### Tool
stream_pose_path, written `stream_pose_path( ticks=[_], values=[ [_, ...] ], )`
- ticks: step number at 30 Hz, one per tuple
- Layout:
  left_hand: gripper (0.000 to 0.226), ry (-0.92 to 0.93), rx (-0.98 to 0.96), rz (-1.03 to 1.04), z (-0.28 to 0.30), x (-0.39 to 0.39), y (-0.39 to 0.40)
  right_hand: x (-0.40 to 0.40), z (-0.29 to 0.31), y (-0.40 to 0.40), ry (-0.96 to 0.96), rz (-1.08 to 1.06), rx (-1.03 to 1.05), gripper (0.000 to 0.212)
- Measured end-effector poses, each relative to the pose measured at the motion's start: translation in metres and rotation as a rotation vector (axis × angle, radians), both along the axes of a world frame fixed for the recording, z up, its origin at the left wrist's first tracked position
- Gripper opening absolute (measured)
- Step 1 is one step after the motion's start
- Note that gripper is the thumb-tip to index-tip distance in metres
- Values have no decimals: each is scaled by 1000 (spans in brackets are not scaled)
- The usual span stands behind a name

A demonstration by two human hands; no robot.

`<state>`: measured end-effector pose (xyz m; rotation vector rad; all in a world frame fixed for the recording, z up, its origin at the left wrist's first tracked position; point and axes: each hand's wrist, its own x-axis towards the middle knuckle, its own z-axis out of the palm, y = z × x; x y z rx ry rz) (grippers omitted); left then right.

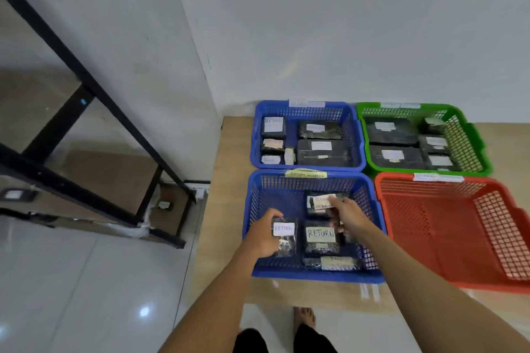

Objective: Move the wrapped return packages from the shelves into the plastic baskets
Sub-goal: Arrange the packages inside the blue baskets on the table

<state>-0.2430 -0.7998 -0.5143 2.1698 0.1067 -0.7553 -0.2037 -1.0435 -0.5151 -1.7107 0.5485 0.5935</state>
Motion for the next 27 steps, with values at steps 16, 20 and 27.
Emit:
stream_pose_path(
  ticks=[16,20,27],
  values=[
    [53,-119,568,-348,-26,18,-16,24,-9,-6,51,63,-1,24],
    [52,-101,590,-399,-30,11,-16,27,-12,0,26,89,-3,24],
    [52,-73,546,-374,-32,-1,-15,24,-21,10,35,130,-25,23]
  ],
)
